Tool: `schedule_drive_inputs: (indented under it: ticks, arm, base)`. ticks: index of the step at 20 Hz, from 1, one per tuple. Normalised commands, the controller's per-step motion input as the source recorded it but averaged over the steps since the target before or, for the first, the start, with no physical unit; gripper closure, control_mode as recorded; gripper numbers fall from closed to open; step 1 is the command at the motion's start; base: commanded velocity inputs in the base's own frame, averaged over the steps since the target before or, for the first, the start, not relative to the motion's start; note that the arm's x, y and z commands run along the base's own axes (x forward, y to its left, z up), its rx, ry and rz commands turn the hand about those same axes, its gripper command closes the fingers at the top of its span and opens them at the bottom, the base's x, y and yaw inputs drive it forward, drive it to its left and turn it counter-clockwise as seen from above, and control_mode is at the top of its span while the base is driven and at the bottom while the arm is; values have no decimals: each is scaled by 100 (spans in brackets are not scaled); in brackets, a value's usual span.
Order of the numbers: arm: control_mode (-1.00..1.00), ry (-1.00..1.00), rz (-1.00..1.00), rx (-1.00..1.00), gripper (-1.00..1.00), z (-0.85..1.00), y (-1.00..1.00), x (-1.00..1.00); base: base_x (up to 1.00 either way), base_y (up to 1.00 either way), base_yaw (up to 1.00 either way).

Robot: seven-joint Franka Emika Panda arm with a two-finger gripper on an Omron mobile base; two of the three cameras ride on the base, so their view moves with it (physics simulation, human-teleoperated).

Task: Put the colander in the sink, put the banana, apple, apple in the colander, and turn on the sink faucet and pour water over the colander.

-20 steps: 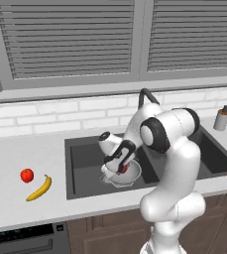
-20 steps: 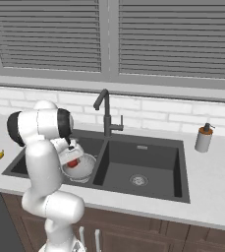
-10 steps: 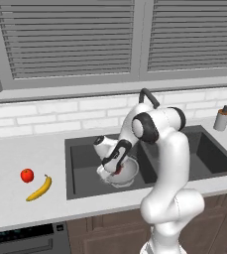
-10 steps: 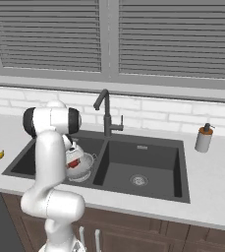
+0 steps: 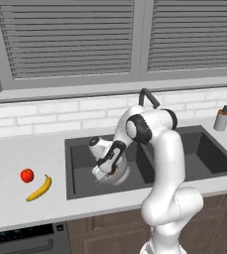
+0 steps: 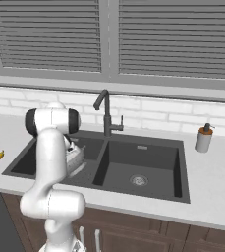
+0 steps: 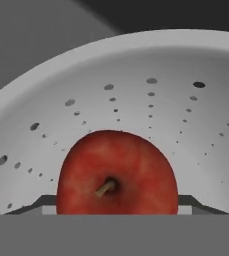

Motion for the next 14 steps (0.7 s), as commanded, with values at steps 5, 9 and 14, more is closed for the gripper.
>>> schedule_drive_inputs:
  ticks: [5, 9, 14]
  arm:
    - [-100, -12, 0, 11, -100, -11, -85, 0]
    - [-100, -20, 0, 17, -100, 0, -56, -2]
    - [-100, -24, -10, 11, -100, 1, -3, -1]
  base:
    - [0, 0, 0]
    - [0, 0, 0]
    - [0, 0, 0]
